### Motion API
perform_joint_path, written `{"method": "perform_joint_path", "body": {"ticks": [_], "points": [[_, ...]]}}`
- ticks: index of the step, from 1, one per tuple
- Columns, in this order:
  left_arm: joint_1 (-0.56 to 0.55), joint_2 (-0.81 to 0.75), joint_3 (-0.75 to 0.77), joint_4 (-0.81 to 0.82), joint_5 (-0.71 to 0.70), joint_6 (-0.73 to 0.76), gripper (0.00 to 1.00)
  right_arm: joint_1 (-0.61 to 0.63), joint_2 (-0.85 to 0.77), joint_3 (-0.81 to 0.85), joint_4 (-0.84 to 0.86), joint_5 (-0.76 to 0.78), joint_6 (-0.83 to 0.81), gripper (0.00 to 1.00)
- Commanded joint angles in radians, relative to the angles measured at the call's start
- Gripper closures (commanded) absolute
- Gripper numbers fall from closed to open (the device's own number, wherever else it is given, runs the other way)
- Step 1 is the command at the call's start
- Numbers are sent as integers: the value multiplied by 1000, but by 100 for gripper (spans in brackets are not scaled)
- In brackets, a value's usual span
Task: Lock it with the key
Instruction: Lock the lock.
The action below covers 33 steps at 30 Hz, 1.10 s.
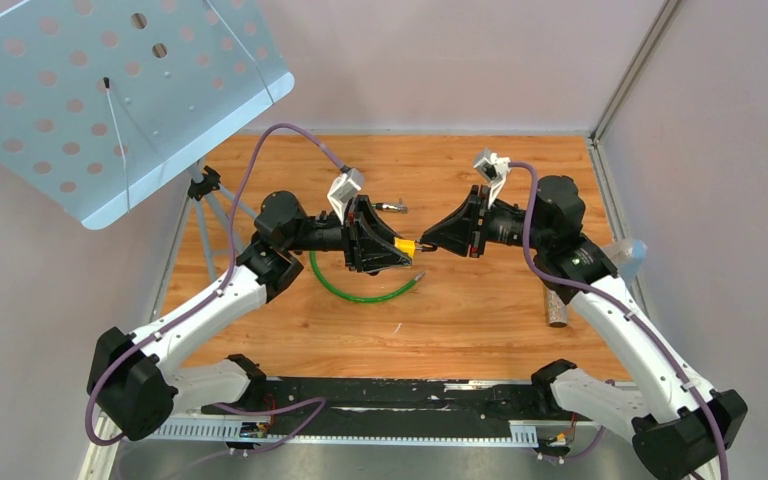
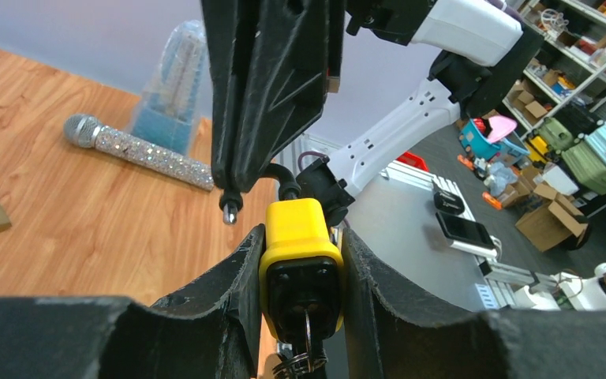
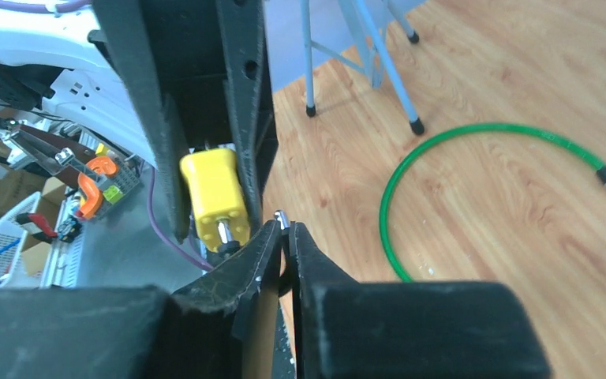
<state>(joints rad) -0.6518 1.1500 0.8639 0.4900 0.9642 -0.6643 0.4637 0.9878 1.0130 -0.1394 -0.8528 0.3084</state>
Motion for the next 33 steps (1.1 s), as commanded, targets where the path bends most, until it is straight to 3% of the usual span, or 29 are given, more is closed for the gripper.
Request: {"method": "perform_joint_path", "body": {"ticks": [1,10,15,22,28,33], "points": [[5,-42,10,68,-9,73,100,3,13,10,-49,-32,53,88],[6,-17,3,111,-15,106,100,4,-54,-24,-94,-126,73,85],[6,-12,-2,103,-33,108,100,4,-69,-16,-111,-219,54,74],[5,-25,-14,94,-41,107,100,3,-97,-37,-186,119,21,67],[6,-58,-18,62,-56,124,100,3,-206,-111,-138,391,18,62],[4,-71,-21,52,-72,131,100,3,-309,-198,22,226,12,49]]}}
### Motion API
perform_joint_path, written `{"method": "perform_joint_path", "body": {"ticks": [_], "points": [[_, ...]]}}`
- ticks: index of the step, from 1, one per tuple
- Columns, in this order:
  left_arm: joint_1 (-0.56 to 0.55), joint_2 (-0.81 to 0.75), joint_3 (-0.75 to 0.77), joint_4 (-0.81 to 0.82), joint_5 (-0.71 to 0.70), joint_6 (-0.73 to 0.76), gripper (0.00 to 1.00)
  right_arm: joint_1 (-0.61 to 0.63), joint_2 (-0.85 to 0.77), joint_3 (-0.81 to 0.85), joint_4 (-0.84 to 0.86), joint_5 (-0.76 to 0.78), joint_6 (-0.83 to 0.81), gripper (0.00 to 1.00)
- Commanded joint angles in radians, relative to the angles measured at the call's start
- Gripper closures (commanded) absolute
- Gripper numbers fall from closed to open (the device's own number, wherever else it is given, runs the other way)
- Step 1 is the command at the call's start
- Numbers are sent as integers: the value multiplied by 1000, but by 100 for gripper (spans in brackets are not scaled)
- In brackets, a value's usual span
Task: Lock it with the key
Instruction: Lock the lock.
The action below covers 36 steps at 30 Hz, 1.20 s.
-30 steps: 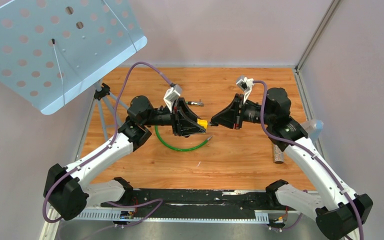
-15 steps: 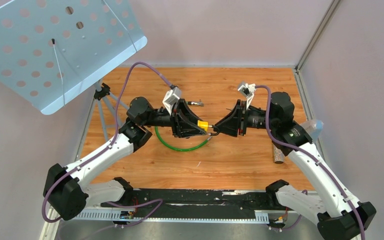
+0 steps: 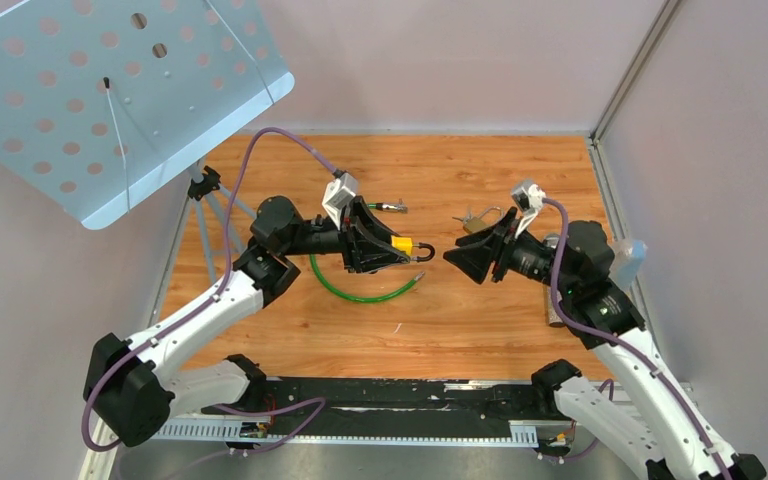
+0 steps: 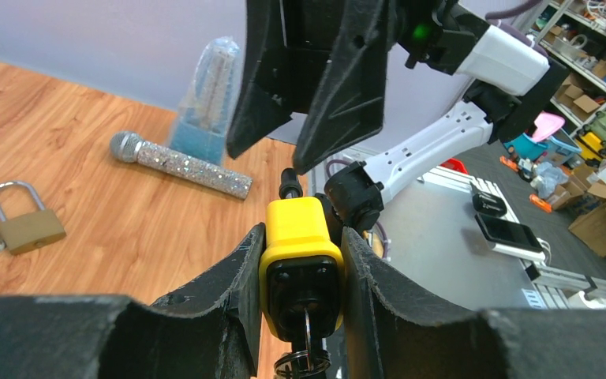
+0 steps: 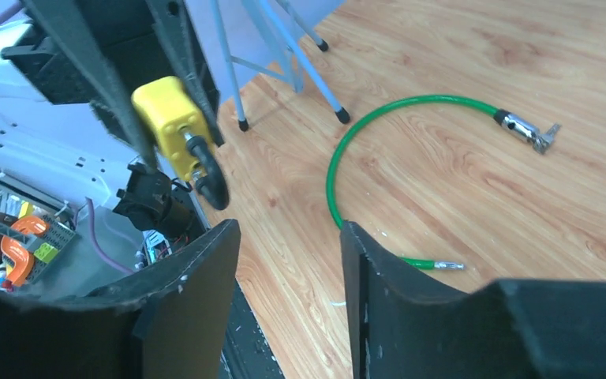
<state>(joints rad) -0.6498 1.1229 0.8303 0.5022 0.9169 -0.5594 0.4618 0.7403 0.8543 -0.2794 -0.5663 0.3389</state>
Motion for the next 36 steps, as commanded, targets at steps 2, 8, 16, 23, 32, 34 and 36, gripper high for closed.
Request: {"method": "perform_joint_path", "body": {"ticks": [2,8,16,23,32,34,36], "points": [[3,-39,17,41,-21,19,100,5,-66,-41,186,-116,-33,42],[4,-36,20,43,-4,10,100,5,20,9,196,-237,-40,32],[4,-38,18,64,1,-21,100,7,89,29,206,-260,-21,58],[4,-34,1,86,1,-50,100,13,92,15,269,-306,3,64],[4,-22,-3,107,8,-65,100,64,114,24,292,-294,-6,89],[3,-16,-5,119,16,-72,100,83,122,25,308,-285,-2,97],[3,-8,-7,136,29,-87,100,106,127,22,324,-257,11,100]]}}
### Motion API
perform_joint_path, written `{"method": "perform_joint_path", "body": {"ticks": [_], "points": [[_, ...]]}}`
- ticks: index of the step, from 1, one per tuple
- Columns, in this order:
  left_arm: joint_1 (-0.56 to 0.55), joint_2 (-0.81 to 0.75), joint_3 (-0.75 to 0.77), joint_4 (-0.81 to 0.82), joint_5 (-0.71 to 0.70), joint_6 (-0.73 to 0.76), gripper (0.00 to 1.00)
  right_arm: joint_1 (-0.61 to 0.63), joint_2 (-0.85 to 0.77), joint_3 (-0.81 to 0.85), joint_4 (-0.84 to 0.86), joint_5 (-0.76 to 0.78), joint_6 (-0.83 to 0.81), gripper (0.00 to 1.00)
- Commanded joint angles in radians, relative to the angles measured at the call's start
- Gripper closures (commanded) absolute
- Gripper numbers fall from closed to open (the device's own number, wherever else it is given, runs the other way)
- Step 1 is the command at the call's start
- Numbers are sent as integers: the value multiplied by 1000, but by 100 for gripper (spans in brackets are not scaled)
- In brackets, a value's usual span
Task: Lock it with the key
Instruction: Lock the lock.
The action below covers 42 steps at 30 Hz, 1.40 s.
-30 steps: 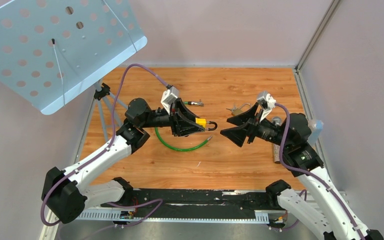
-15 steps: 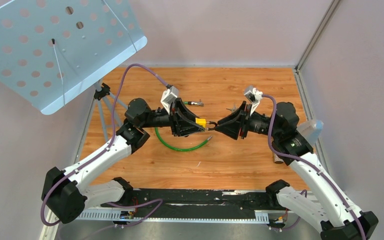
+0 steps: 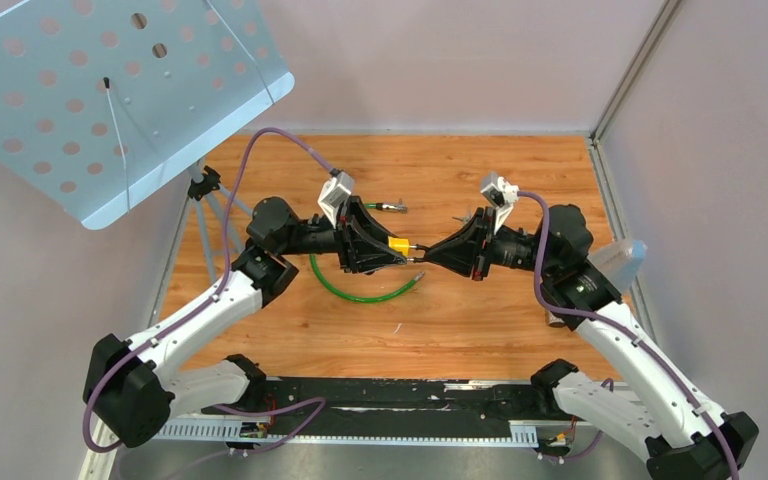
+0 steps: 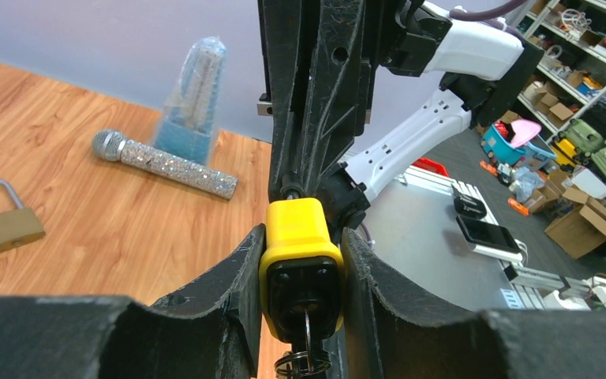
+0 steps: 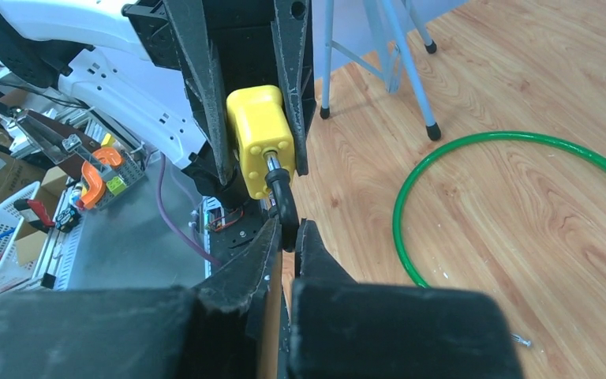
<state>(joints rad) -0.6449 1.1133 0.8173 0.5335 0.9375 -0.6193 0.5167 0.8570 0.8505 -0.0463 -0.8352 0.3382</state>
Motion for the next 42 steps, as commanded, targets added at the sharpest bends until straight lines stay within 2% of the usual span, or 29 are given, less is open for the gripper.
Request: {"method": "perform_joint_path", "body": {"ticks": [1,6,12,27,39,42], "points": [[-2,7,4,122,26,-42,100,63,13,26,102,27,23,100],[-3,7,-8,143,44,-73,100,130,15,18,150,113,54,100],[-4,6,-26,149,26,-87,100,151,27,6,212,119,127,100],[-68,80,-22,180,-79,-94,100,239,121,7,304,149,159,100],[-76,145,-34,311,-102,-169,100,299,188,34,301,121,148,100],[-76,151,-33,326,-106,-181,100,299,183,32,279,174,149,100]]}}
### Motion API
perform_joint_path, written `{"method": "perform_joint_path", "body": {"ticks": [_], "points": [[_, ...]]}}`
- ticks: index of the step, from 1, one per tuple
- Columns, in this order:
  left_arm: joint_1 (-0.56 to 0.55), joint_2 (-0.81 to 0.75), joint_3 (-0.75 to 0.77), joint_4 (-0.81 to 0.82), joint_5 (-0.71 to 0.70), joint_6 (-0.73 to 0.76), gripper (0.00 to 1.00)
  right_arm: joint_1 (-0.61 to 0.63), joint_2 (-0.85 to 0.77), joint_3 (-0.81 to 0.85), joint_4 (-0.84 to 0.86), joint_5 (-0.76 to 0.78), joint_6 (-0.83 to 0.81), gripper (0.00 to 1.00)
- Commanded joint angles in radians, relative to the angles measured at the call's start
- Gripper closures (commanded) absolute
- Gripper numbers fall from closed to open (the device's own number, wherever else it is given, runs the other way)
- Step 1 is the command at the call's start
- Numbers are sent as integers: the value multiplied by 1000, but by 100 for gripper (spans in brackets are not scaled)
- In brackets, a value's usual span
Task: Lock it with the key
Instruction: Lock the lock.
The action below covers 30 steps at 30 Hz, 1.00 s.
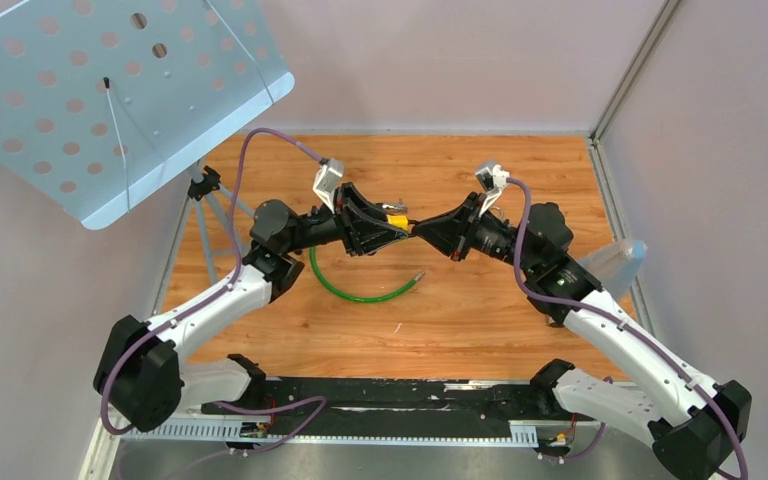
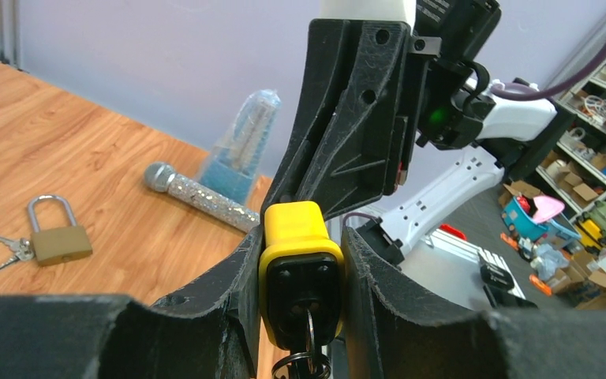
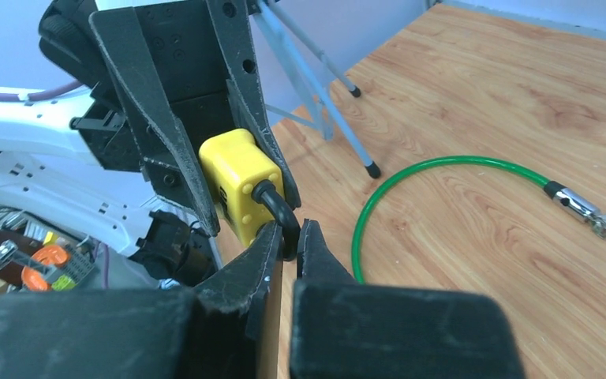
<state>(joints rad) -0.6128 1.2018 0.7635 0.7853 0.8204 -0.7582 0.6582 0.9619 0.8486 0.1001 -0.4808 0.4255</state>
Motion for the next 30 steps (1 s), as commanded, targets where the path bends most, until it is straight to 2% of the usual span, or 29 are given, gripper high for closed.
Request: {"method": "perform_joint_path", "body": {"ticks": [1,6,10,13,17,19,23,30], "points": [[-109,55,19,68,-4,-40,100,158,71,34,113,-135,64,100],[-108,-12,8,-20,-92,20,100,134,17,33,25,54,71,100],[-107,-99,-16,-55,-215,9,100,89,-39,16,6,173,123,92],[-106,-134,-34,-51,-277,-19,100,68,-60,18,-11,303,184,78],[-100,-173,-42,-60,-320,-43,100,52,-78,19,-19,375,236,48],[-98,-184,-45,-60,-326,-63,100,49,-81,24,-17,380,253,42],[-96,-205,-51,-49,-359,-106,100,49,-86,10,16,390,353,39],[-96,-202,-82,41,-431,-234,100,49,-66,-63,232,307,504,41]]}}
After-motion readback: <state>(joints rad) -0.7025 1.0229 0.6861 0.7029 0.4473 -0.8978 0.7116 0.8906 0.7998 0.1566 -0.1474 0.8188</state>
